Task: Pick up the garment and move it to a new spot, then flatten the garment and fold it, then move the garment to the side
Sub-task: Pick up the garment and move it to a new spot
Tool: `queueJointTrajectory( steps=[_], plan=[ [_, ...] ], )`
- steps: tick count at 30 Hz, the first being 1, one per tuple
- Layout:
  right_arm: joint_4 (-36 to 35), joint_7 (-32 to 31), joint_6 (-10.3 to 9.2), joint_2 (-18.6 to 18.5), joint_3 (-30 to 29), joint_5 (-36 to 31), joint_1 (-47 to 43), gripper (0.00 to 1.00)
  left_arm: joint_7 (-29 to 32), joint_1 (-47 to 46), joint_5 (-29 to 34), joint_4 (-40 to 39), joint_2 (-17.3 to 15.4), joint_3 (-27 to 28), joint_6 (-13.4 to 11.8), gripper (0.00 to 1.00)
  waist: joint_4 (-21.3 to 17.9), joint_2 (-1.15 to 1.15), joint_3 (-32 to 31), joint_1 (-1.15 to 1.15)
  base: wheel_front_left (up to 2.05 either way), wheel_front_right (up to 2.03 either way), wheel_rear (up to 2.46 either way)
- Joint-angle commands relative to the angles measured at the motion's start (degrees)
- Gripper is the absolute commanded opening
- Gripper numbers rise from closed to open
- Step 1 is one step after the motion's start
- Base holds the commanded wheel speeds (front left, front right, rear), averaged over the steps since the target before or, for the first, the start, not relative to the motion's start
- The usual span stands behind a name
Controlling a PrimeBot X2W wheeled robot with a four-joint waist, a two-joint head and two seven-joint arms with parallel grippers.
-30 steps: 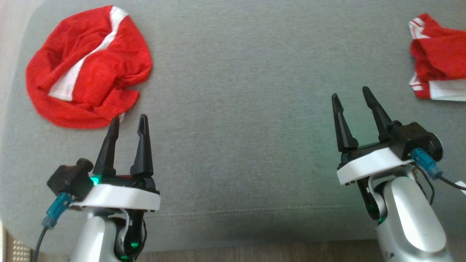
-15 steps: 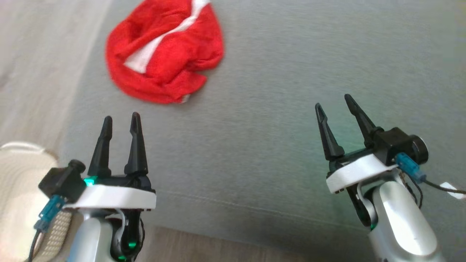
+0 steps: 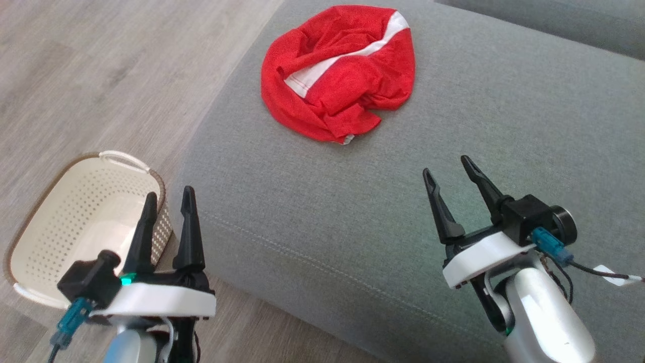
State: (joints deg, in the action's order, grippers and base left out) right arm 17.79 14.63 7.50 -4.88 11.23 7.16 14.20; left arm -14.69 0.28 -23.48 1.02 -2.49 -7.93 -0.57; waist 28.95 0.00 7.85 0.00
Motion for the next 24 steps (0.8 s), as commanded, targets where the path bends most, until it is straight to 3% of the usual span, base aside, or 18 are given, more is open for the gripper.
queueJointTrajectory(
  steps=[1,16,24],
  plan=[
    [-1.41,0.37,-0.01,0.75,1.44,0.60,0.41,1.00,-0.31,-0.86,0.61,-2.66,-0.39,2.25,-0.21,1.00,0.72,0.00,-0.67,0.00,0.00,0.00,0.00],
    [-1.51,0.37,-0.01,1.43,1.26,0.85,0.15,1.00,-0.31,-1.79,0.90,-2.69,-0.39,4.12,-0.11,1.00,-2.00,0.00,-0.94,0.00,0.00,0.00,0.00],
    [-2.91,0.37,-0.01,1.51,-0.72,-2.90,2.78,1.00,-0.31,-8.76,-1.67,2.78,-0.39,6.34,4.76,1.00,-7.60,0.00,5.58,0.00,0.00,0.00,0.00]
  ],
)
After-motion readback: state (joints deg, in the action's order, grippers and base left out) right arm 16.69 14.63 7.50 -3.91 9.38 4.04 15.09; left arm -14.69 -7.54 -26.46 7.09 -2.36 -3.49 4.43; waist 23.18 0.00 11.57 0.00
